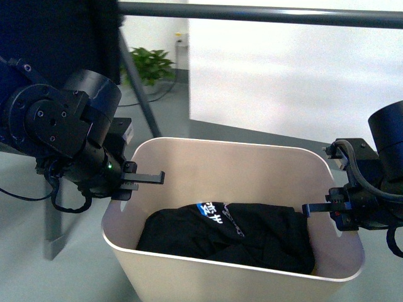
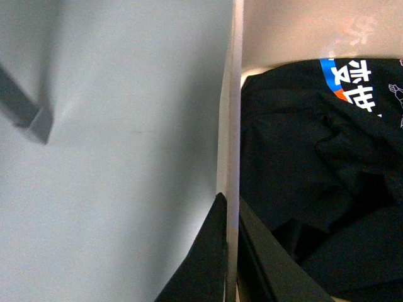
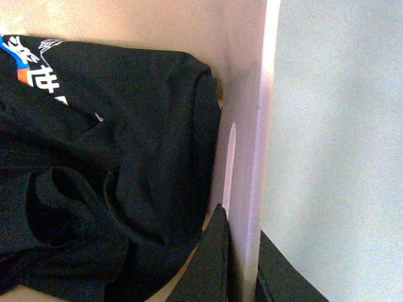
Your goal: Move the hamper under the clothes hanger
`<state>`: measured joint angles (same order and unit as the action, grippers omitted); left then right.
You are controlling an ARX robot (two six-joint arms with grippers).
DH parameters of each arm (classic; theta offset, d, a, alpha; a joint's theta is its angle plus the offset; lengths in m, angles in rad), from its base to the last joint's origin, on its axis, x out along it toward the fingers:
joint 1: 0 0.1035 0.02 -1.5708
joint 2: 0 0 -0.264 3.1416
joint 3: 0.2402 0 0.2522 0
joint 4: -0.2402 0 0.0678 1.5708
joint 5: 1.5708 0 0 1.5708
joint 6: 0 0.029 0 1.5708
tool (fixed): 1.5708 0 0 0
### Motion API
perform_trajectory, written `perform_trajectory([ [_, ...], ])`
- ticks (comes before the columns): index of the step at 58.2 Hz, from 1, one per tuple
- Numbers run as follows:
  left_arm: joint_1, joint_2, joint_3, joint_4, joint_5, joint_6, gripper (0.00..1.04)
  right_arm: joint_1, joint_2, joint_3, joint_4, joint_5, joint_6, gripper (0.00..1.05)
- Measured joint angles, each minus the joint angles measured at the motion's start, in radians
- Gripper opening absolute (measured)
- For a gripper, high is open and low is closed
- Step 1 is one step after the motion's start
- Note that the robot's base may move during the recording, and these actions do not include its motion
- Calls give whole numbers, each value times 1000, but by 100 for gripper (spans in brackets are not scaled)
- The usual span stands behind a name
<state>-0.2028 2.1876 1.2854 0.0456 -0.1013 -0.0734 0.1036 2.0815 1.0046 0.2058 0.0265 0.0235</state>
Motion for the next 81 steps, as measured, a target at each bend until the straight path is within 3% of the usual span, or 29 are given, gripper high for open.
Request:
perform_trajectory([
  [34,-31,-2,1,0,22,0,4,-27,-4,-3,0,34,-1,3],
  [66,1,-2,1,0,0,0,4,1,-4,-3,0,3,0,3],
  [72,-8,-2,-64,190,-61,-9,4,-1,-4,-4,2,7,4,3],
  [77,-14,18,-85,348,-80,-12,4,11,15,-37,167,95,71,3],
  [81,-14,29,-70,357,-76,-13,4,20,37,-33,242,119,100,3],
])
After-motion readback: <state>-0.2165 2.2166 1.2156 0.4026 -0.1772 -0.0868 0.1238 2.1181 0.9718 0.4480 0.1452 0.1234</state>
